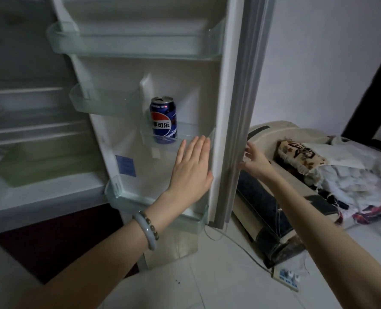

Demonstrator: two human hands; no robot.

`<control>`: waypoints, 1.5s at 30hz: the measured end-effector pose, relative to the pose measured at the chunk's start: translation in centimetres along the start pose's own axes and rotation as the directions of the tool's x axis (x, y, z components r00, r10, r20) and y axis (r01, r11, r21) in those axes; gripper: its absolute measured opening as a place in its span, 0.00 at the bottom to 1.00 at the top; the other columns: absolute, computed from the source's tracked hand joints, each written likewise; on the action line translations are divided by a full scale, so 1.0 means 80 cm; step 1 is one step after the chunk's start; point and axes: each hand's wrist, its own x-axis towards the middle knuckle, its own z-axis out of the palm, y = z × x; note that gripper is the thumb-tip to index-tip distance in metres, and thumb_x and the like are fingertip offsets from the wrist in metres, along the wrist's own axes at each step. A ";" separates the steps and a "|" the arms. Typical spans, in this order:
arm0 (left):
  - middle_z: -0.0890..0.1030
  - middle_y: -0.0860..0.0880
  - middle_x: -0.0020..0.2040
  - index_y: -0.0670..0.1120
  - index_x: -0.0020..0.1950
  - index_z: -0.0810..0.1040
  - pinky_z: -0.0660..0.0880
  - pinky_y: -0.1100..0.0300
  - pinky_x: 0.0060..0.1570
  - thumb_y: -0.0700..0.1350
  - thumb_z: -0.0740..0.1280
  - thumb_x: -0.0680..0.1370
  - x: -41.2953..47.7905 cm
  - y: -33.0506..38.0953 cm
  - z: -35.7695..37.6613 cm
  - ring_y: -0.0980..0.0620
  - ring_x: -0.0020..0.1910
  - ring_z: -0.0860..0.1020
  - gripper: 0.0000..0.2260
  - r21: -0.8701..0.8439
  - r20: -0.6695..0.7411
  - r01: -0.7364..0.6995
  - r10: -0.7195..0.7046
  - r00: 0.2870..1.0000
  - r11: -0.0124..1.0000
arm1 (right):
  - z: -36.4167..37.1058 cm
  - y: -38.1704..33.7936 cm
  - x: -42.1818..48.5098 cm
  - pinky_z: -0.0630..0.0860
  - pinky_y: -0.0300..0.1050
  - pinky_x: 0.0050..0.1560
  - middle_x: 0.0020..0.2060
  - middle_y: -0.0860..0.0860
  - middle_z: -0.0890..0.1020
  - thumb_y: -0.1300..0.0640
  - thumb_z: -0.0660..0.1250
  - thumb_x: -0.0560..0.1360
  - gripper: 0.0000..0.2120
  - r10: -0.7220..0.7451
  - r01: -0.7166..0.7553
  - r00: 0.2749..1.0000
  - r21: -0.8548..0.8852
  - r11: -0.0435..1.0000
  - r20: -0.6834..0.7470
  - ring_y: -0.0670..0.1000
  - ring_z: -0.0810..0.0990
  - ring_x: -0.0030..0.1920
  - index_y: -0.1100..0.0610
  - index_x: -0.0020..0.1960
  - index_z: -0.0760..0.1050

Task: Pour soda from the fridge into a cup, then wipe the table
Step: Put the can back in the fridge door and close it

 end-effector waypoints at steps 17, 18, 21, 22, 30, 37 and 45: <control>0.66 0.40 0.72 0.39 0.74 0.58 0.48 0.48 0.74 0.43 0.67 0.74 -0.077 -0.028 -0.030 0.43 0.73 0.61 0.31 0.115 -0.081 0.021 -0.011 0.997 0.993 | 0.008 -0.003 -0.075 0.76 0.40 0.53 0.58 0.54 0.77 0.64 0.66 0.75 0.23 -0.104 0.104 0.995 -0.079 0.991 0.006 0.49 0.77 0.57 0.61 0.69 0.65; 0.66 0.39 0.71 0.39 0.74 0.59 0.49 0.48 0.74 0.42 0.67 0.74 -0.086 -0.032 -0.035 0.42 0.72 0.62 0.31 0.118 -0.089 0.022 -0.012 0.996 0.993 | 0.013 -0.005 -0.082 0.76 0.43 0.56 0.58 0.54 0.78 0.62 0.66 0.75 0.23 -0.123 0.121 0.992 -0.132 0.984 -0.006 0.50 0.77 0.57 0.61 0.69 0.67; 0.69 0.39 0.69 0.40 0.74 0.60 0.51 0.47 0.73 0.40 0.68 0.72 -0.113 -0.046 -0.051 0.42 0.71 0.64 0.32 0.109 -0.114 0.034 -0.022 0.993 0.993 | 0.027 -0.016 -0.102 0.76 0.51 0.58 0.56 0.54 0.80 0.52 0.68 0.74 0.24 -0.173 0.162 0.985 -0.267 0.950 -0.017 0.50 0.79 0.55 0.59 0.67 0.70; 0.69 0.39 0.68 0.40 0.74 0.60 0.51 0.47 0.73 0.40 0.67 0.72 -0.123 -0.052 -0.060 0.42 0.70 0.65 0.32 0.102 -0.120 0.036 -0.024 0.992 0.994 | 0.035 -0.023 -0.111 0.77 0.53 0.58 0.55 0.53 0.80 0.49 0.68 0.73 0.24 -0.185 0.172 0.983 -0.287 0.942 -0.018 0.50 0.79 0.54 0.58 0.66 0.71; 0.57 0.41 0.76 0.40 0.76 0.54 0.43 0.49 0.75 0.42 0.64 0.74 -0.211 -0.102 -0.121 0.47 0.76 0.53 0.33 0.017 -0.058 0.028 -0.027 0.998 0.999 | 0.104 -0.061 -0.193 0.80 0.46 0.51 0.47 0.49 0.83 0.40 0.69 0.68 0.26 -0.225 0.206 0.973 -0.248 0.947 -0.051 0.44 0.81 0.47 0.56 0.59 0.77; 0.58 0.42 0.76 0.43 0.76 0.52 0.46 0.47 0.74 0.44 0.60 0.73 -0.303 -0.101 -0.174 0.47 0.75 0.55 0.33 -0.100 -0.052 -0.084 0.079 0.995 0.991 | 0.192 -0.116 -0.272 0.73 0.33 0.46 0.46 0.49 0.81 0.50 0.68 0.75 0.15 -0.334 0.327 0.943 -0.209 0.922 0.004 0.45 0.79 0.47 0.59 0.56 0.77; 0.54 0.47 0.77 0.43 0.77 0.48 0.40 0.63 0.73 0.41 0.61 0.77 -0.370 -0.127 -0.221 0.62 0.73 0.47 0.33 -0.177 -0.015 0.031 -0.034 0.999 0.984 | 0.288 -0.158 -0.297 0.53 0.39 0.72 0.73 0.53 0.64 0.48 0.55 0.78 0.27 -0.460 0.547 0.828 -0.279 0.789 0.321 0.49 0.59 0.74 0.56 0.75 0.59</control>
